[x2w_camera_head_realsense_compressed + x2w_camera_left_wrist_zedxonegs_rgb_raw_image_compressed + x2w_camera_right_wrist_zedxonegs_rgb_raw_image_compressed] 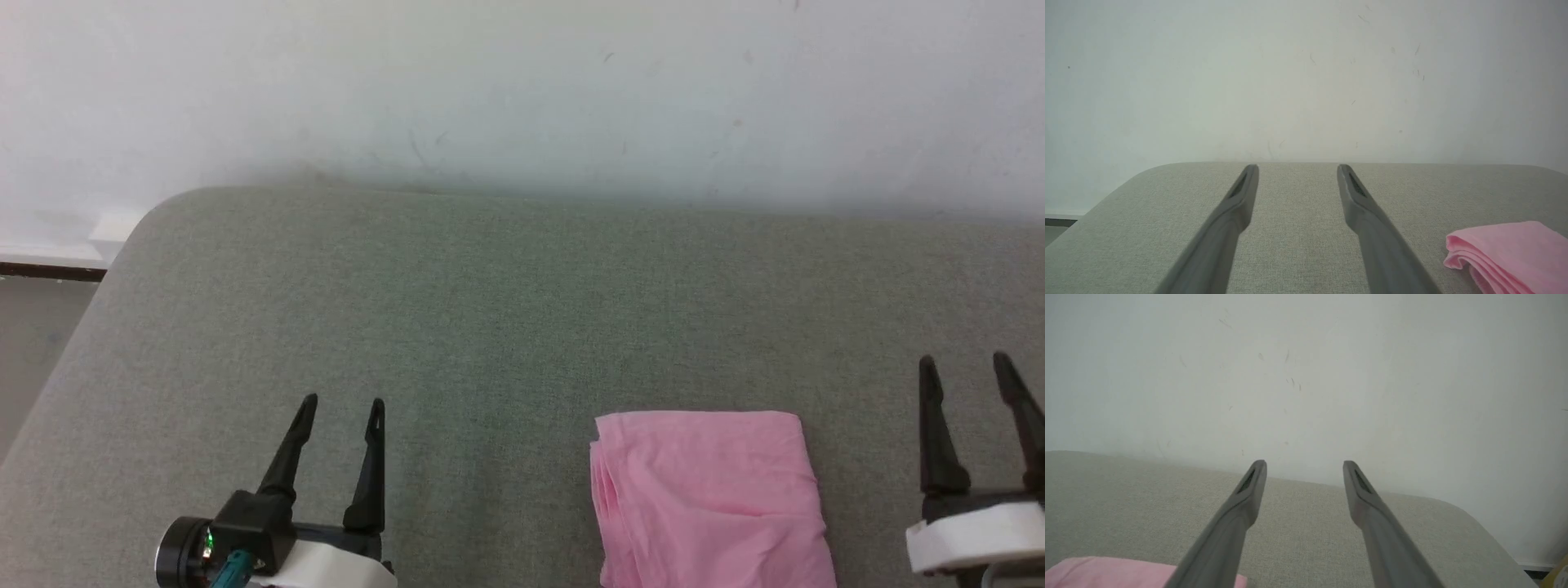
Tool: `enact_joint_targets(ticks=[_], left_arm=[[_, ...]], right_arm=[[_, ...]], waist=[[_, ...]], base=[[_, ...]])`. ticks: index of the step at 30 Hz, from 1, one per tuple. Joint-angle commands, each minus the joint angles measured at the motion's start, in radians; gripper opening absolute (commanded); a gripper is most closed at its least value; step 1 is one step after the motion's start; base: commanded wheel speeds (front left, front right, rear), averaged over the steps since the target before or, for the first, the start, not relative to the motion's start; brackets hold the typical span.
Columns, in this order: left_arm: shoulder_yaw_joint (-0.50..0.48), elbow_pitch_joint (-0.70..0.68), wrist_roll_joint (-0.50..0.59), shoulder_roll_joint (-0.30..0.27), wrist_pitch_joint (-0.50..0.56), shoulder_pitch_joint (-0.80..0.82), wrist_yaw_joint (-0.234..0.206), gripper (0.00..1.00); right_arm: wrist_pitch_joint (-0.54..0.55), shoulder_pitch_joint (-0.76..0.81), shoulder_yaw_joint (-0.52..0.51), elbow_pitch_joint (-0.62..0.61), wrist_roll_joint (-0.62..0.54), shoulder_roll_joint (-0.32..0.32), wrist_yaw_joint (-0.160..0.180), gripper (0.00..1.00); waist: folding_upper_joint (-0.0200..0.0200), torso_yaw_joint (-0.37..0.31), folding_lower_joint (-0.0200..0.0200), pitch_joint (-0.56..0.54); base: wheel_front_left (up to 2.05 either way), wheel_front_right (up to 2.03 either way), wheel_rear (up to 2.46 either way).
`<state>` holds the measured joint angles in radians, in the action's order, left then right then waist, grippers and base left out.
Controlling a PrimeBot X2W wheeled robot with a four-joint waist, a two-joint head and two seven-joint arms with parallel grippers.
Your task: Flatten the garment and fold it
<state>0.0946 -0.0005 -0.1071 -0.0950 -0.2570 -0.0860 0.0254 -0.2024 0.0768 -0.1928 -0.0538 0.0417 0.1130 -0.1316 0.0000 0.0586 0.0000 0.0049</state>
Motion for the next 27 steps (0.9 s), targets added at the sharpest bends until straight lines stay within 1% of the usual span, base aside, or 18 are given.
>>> enact_joint_targets(ticks=[1,4,10,13,15,18,21,22,25,27], left_arm=[[-0.005,-0.003,0.0,0.004,-0.005,-0.019,0.006,1.0],[-0.008,-0.005,0.003,0.007,-0.005,-0.023,0.012,1.0],[-0.011,-0.007,0.009,0.011,-0.005,-0.017,0.02,1.0],[-0.013,-0.007,0.013,0.014,-0.005,-0.011,0.026,1.0],[-0.014,-0.008,0.014,0.016,-0.005,-0.007,0.028,1.0],[-0.015,-0.007,0.017,0.018,-0.005,-0.002,0.031,1.0],[-0.017,-0.006,0.019,0.021,-0.005,0.006,0.034,1.0],[-0.017,-0.006,0.019,0.021,-0.005,0.006,0.034,1.0],[-0.017,-0.003,0.021,0.023,-0.005,0.015,0.037,1.0],[-0.017,0.0,0.023,0.025,-0.005,0.02,0.039,1.0]], right_arm=[[-0.011,0.025,0.0,-0.011,-0.009,-0.016,0.001,1.0],[-0.021,0.049,0.006,-0.013,-0.011,-0.034,0.001,1.0],[-0.027,0.052,0.015,-0.007,-0.009,-0.044,0.001,1.0],[-0.014,0.045,0.019,-0.008,-0.004,-0.044,0.001,1.0],[0.015,0.044,0.027,-0.014,0.007,-0.04,0.001,1.0],[0.117,0.049,0.064,-0.025,0.059,-0.017,0.001,1.0],[0.285,0.057,0.109,-0.038,0.125,0.03,0.001,1.0],[0.285,0.057,0.109,-0.038,0.125,0.03,0.001,1.0],[0.48,0.064,0.142,-0.048,0.198,0.081,0.001,1.0],[0.593,0.063,0.147,-0.057,0.252,0.092,0.001,1.0]], waist=[[0.0,-0.001,0.0,-0.001],[0.0,-0.003,0.0,-0.001],[0.0,0.0,0.0,0.0],[0.0,0.005,0.0,0.004],[0.0,0.009,0.0,0.01],[0.0,0.015,0.0,0.021],[0.0,0.022,0.0,0.037],[0.0,0.022,0.0,0.037],[0.0,0.031,0.0,0.053],[0.0,0.036,0.0,0.063]], base=[[0.0,0.0,0.0],[0.0,0.0,0.0],[0.0,0.0,0.0],[0.0,0.0,0.0],[0.0,0.0,0.0],[0.0,0.0,0.0],[0.0,0.0,0.0],[0.0,0.0,0.0],[0.0,0.0,0.0],[0.0,0.0,0.0]])
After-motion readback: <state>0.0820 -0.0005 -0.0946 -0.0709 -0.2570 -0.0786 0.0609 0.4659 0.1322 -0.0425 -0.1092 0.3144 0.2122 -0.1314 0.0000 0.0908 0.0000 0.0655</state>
